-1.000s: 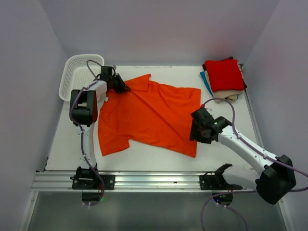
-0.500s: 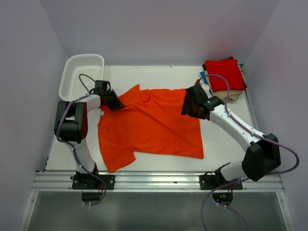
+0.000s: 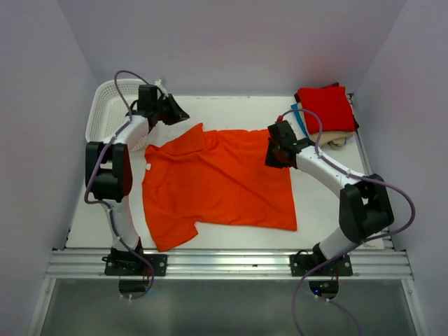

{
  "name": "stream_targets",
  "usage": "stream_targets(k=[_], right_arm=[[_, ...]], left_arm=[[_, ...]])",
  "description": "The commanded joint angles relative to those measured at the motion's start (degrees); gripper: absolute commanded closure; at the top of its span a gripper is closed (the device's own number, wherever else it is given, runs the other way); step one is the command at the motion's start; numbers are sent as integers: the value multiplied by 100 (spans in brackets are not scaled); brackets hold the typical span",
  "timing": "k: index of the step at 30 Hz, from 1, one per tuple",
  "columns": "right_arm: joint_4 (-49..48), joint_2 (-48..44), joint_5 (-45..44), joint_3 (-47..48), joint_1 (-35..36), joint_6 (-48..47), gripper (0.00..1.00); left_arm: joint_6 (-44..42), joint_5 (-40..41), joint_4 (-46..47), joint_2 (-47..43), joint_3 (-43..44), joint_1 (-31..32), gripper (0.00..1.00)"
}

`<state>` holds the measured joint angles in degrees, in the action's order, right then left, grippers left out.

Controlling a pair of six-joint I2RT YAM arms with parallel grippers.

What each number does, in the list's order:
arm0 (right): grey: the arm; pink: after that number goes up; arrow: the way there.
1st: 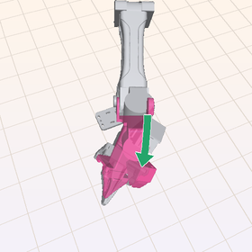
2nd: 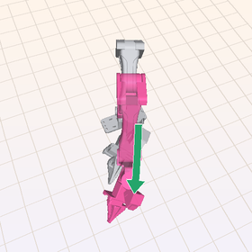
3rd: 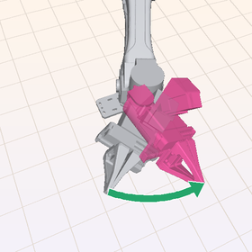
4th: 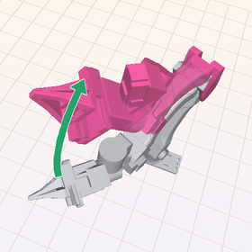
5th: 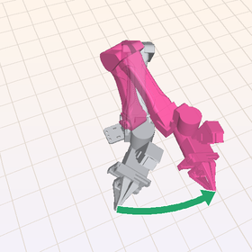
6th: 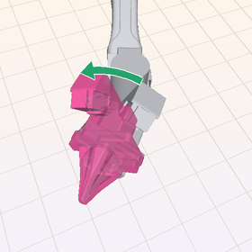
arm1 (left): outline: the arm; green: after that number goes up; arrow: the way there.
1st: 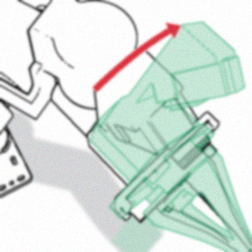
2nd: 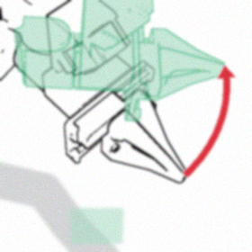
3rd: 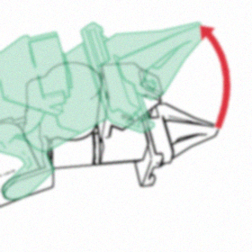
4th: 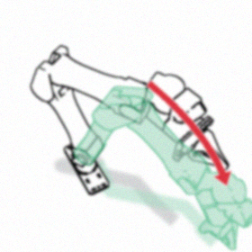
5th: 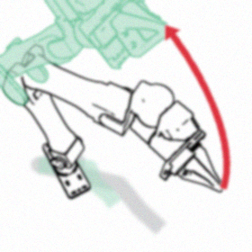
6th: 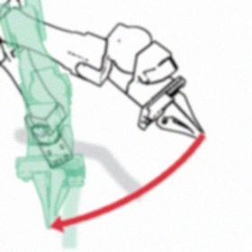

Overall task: Fold and stack the t-shirts
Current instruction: Flatten the tshirt out

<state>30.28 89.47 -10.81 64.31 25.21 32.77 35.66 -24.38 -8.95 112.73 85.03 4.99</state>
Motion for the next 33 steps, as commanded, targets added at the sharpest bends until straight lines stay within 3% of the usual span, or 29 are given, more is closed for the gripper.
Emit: stream_targets(k=[1,2,10,26,33], right_arm=[[-996,500,596,-7,-165,-87,88],[-1068,649,711,37,-192,-87,100],[-849,2029,993,635,-254,62,100],[425,1785,-912,2,-359,589,100],[373,1714,-687,2,-438,406,100]], left_arm=[[-287,-225,-334,486,645,72,82],[-288,-225,-353,591,768,115,83],[-367,-207,-195,461,435,212,92],[-464,-49,-1056,768,795,204,96],[-498,-233,-1012,830,901,221,97]])
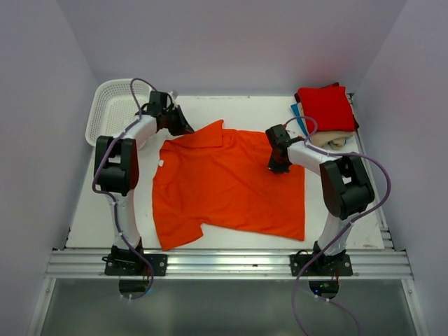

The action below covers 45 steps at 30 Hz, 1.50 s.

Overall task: Fold and stack the t-shirts
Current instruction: Flatten the tshirt out

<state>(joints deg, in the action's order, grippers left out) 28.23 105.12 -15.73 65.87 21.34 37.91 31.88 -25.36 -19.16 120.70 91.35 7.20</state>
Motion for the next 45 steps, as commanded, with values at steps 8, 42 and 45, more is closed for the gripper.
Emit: stream_targets(k=[8,42,45], right_arm=[[332,369,351,-21,-51,-319,100],[192,219,544,-136,-69,-407,100],[192,219,553,-127,-60,-407,100]], left_arm=[[-647,-1076,-255,981,1349,536,78],[-1992,1622,-1556,1675,2431,1758,53],[-2010,1754,-1626,1719,2510,1793,54]])
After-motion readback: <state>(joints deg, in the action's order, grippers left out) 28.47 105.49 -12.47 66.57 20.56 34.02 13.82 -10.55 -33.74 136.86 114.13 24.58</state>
